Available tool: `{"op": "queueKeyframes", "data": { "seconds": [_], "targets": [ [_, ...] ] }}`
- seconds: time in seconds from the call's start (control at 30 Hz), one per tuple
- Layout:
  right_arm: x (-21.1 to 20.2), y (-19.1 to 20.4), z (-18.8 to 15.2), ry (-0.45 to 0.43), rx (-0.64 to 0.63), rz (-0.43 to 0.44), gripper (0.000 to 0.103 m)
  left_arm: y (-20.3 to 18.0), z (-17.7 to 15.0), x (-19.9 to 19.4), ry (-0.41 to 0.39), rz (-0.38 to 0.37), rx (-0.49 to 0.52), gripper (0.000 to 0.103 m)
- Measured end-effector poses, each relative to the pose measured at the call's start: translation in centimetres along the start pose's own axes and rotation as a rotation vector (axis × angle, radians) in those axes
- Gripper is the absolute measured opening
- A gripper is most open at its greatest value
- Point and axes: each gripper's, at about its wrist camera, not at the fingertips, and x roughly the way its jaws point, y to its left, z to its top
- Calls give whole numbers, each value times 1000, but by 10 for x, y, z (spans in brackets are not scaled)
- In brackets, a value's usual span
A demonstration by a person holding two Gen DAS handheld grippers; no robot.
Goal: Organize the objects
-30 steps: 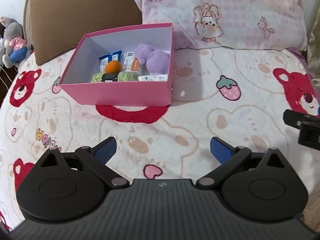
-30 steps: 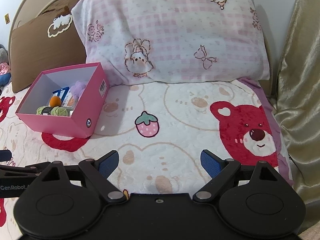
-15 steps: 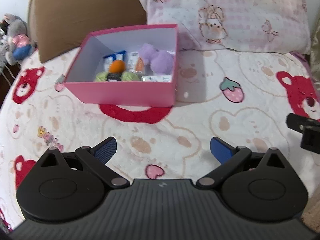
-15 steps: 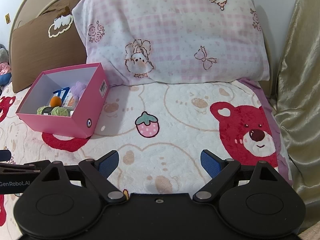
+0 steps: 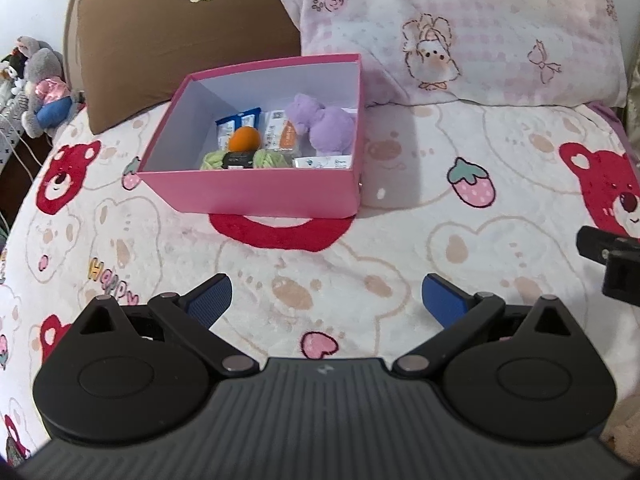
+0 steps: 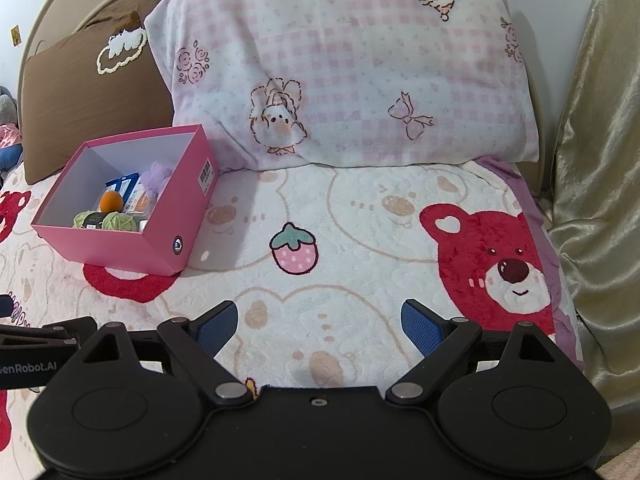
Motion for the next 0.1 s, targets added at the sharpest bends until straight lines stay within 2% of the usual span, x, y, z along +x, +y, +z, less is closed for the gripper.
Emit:
{"op": "queueKeyframes", "data": {
  "seconds": [0.1],
  "targets": [
    [0, 0, 0, 0, 0, -1, 91, 1, 1, 2, 7, -5, -6, 103]
  ]
}}
